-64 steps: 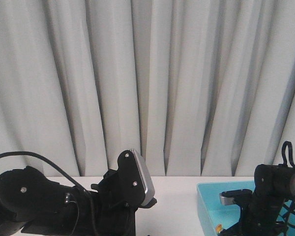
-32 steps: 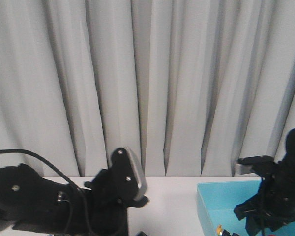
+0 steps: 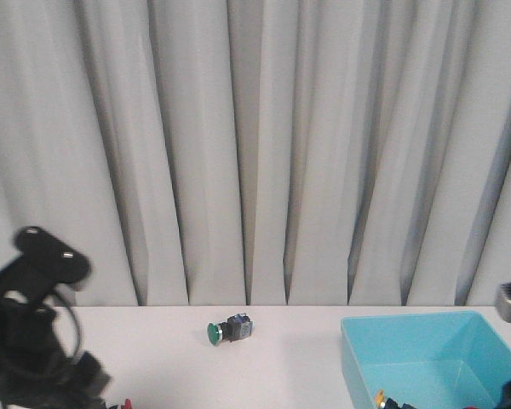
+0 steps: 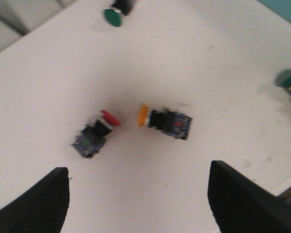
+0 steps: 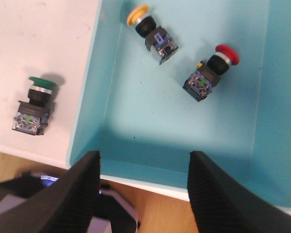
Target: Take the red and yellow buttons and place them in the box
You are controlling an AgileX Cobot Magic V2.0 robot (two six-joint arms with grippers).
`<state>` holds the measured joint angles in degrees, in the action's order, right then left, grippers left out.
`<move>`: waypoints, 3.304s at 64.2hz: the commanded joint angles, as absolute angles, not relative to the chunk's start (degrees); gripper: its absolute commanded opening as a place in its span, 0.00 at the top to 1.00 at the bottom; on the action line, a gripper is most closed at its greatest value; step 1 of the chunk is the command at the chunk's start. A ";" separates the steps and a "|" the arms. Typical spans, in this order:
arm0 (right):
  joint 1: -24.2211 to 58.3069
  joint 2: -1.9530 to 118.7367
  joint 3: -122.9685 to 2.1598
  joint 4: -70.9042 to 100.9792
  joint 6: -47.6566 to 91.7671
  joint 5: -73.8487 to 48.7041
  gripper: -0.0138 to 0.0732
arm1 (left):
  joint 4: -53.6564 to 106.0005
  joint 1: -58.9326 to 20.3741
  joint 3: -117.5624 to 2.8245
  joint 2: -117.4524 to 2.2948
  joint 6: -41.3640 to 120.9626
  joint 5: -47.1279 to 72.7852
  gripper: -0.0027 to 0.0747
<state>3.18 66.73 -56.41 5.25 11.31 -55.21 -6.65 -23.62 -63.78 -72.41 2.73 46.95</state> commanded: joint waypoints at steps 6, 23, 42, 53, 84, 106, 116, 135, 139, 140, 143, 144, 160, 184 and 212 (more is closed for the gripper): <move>3.00 56.67 -50.56 5.13 11.22 -47.41 0.37 | -19.49 -22.51 -55.30 -60.42 -11.84 41.34 0.22; 3.00 44.59 -39.46 4.66 11.49 -38.89 0.37 | -28.66 -20.28 -35.48 -42.49 -25.88 26.48 0.22; 3.00 36.43 -31.26 2.85 12.28 -29.55 0.45 | -28.66 -20.28 -27.37 -38.63 -25.86 19.27 0.40; 3.00 36.45 -30.70 3.28 12.28 -29.59 0.64 | -28.66 -20.28 -27.37 -38.63 -25.86 18.89 0.70; 3.00 36.45 -30.70 3.28 12.28 -30.13 0.85 | -28.33 -20.28 -27.37 -38.63 -25.94 22.09 0.98; 3.00 36.45 -30.70 3.28 12.28 -30.18 0.85 | -27.78 -20.28 -27.37 -38.43 -25.94 25.44 0.97; 3.00 36.45 -30.70 3.28 12.28 -30.33 0.85 | -21.72 -17.39 -27.37 -33.68 -19.24 27.95 0.97; 3.00 36.45 -30.70 3.28 12.28 -30.33 0.85 | -8.93 -5.30 -20.32 -16.36 0.00 18.78 0.97; 3.00 36.45 -30.70 3.28 12.28 -30.33 0.85 | -7.64 -3.58 -16.27 -12.70 0.00 15.41 0.97; 3.00 36.45 -30.70 3.28 12.28 -30.33 0.85 | -7.53 -3.33 -15.43 -12.05 0.00 14.81 0.97; 3.00 36.45 -30.70 3.28 12.28 -30.33 0.85 | -7.53 -2.78 -12.44 -9.84 0.00 12.50 0.97; 3.00 36.45 -30.70 3.28 12.28 -30.33 0.85 | -7.53 -2.72 -11.16 -8.94 0.00 11.85 0.97; 3.00 36.45 -30.70 3.28 12.28 -31.11 0.85 | -6.46 -2.48 3.13 -2.30 -2.31 -1.55 0.97; 3.00 36.39 -30.70 3.28 12.28 -32.12 0.85 | -6.75 -2.48 4.38 1.51 -5.83 1.50 0.97; 3.00 36.39 -30.70 3.28 12.28 -32.53 0.85 | -6.69 -2.48 4.32 1.44 -5.83 1.47 0.97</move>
